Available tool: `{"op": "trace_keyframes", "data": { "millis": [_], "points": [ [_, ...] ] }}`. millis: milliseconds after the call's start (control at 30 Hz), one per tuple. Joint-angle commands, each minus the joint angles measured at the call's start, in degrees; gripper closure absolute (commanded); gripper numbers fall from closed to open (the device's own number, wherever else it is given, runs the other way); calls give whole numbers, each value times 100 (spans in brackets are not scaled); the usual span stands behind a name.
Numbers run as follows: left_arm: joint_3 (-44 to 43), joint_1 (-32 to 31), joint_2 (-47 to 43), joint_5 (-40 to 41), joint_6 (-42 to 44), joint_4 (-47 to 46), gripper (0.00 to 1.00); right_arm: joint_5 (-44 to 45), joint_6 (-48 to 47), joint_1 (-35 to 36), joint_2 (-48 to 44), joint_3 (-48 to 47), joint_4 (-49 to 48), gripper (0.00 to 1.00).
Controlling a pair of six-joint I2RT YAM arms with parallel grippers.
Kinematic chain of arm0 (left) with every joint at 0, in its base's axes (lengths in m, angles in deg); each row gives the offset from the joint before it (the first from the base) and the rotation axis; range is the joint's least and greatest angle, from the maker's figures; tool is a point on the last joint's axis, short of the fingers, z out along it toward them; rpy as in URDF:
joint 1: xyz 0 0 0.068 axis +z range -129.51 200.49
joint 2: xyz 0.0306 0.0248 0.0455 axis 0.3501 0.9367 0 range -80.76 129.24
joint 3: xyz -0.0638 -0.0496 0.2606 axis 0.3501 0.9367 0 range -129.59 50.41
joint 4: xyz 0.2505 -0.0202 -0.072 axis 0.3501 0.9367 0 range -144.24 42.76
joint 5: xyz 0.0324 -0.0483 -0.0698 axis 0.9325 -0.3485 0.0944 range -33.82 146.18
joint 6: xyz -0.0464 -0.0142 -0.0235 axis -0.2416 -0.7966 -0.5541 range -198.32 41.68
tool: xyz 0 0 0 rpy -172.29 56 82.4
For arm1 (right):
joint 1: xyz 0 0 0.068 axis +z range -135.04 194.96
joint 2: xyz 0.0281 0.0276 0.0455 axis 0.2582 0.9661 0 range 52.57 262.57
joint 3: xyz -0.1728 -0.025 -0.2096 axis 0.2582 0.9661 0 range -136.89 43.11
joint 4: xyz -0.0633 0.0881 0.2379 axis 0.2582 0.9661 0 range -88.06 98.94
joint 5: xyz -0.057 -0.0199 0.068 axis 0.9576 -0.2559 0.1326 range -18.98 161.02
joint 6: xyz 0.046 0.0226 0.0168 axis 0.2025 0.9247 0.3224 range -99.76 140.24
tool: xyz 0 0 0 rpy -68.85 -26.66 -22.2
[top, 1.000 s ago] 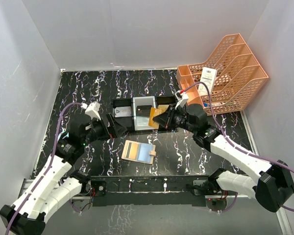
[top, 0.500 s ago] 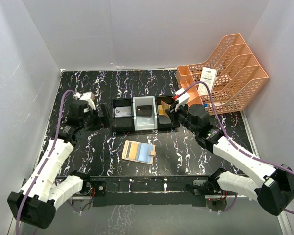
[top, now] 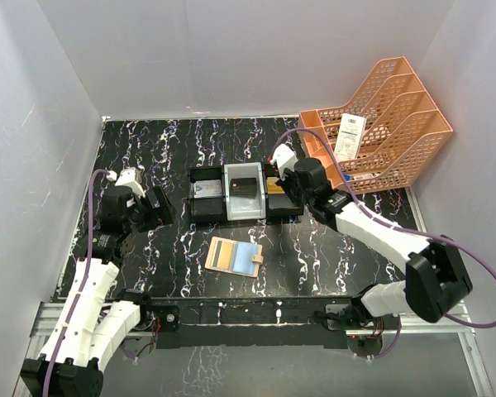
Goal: Take the credit cards out of the card holder
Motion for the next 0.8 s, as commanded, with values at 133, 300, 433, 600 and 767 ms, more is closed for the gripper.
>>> {"op": "trace_keyframes", "data": {
  "millis": [133,300,433,600,767],
  "points": [
    [-18,17,64,143,14,-113,1,334,-1634,-53,1074,-814,25,100],
    [47,17,-75,59,57,-238,1,531,-2303,-164,1568,-912,-454,100],
    [54,17,-45,-37,98,-278,1,308,-2644,-255,1920,-947,-765,100],
    [57,18,15,-118,126,-309,1,-57,-2797,-359,2325,-1019,-1152,100],
    [75,16,20,-149,143,-341,1,-66,-2842,-392,2641,-1016,-1788,100]
  ]
}}
